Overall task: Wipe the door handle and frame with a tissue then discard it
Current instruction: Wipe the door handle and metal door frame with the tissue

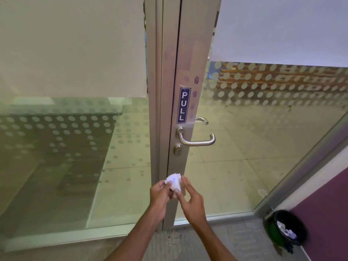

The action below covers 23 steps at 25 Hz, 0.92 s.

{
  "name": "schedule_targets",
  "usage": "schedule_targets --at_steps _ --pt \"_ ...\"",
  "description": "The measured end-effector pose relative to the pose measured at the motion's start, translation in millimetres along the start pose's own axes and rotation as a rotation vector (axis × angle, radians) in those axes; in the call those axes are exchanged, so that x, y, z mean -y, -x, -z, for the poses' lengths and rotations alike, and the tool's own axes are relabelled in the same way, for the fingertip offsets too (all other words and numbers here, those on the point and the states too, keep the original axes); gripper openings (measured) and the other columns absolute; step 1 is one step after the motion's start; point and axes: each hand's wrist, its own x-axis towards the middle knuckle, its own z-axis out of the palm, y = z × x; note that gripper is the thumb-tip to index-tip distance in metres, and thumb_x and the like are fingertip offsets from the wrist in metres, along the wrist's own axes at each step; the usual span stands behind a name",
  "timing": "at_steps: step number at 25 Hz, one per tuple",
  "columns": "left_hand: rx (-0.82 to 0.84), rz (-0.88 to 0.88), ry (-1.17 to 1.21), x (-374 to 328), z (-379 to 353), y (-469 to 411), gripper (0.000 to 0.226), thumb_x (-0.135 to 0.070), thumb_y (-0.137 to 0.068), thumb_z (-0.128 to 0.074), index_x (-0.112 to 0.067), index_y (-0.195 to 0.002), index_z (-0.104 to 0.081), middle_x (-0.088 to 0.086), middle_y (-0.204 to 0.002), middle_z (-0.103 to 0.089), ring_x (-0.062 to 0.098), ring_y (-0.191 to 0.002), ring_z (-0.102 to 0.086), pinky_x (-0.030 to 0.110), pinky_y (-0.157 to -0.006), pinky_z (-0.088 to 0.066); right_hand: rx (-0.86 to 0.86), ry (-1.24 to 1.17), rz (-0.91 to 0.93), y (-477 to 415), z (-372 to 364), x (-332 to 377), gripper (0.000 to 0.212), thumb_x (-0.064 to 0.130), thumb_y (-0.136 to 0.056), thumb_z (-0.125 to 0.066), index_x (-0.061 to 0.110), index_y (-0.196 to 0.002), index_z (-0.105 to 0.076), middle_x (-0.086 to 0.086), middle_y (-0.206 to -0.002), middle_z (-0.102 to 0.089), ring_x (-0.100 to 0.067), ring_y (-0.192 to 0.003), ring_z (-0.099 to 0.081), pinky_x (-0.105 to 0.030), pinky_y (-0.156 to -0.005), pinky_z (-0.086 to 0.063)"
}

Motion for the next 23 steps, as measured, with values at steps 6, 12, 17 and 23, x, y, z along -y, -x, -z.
schedule_targets --at_steps 6,12,17,23 --pt "0.112 0.02 -0.043 -1 2 1 0.01 -0.002 -0.097 -0.057 -0.002 -0.095 -0.066 0.01 -0.081 -0.075 0.024 -0.072 -0.07 0.034 -0.067 -0.055 0.093 -0.804 -0.533 -18 14 -10 0.041 0.035 -0.096 -0.053 0.004 -0.12 -0.065 -0.015 -0.12 -0.069 -0.029 -0.115 -0.064 -0.033 -0.092 -0.05" --pt "0.084 -0.098 -0.22 -3 -5 -3 0.01 -0.004 -0.095 -0.06 -0.004 -0.093 -0.07 0.012 -0.083 -0.075 0.022 -0.073 -0.069 0.035 -0.071 -0.056 0.186 -0.948 -0.585 -22 11 -6 0.04 0.023 -0.079 -0.071 0.002 -0.113 -0.068 -0.018 -0.105 -0.073 -0.025 -0.089 -0.071 -0.029 -0.076 -0.057" --pt "-0.038 -0.308 -0.327 -10 -7 -10 0.015 -0.007 -0.092 -0.065 -0.003 -0.105 -0.071 0.011 -0.094 -0.075 0.019 -0.082 -0.07 0.033 -0.08 -0.058 0.068 -1.042 -0.55 -36 5 12 0.018 0.012 -0.089 -0.062 0.005 -0.105 -0.067 -0.015 -0.101 -0.073 -0.022 -0.087 -0.071 -0.03 -0.078 -0.055" --pt "-0.349 -1.401 -1.112 -81 -19 -19 0.047 -0.035 -0.096 -0.049 -0.01 -0.135 -0.057 0.007 -0.138 -0.057 0.024 -0.129 -0.05 0.039 -0.106 -0.038 0.052 -1.11 -0.348 -64 10 60 0.026 0.007 -0.095 -0.054 0.002 -0.119 -0.063 -0.014 -0.112 -0.072 -0.021 -0.097 -0.07 -0.026 -0.082 -0.057"
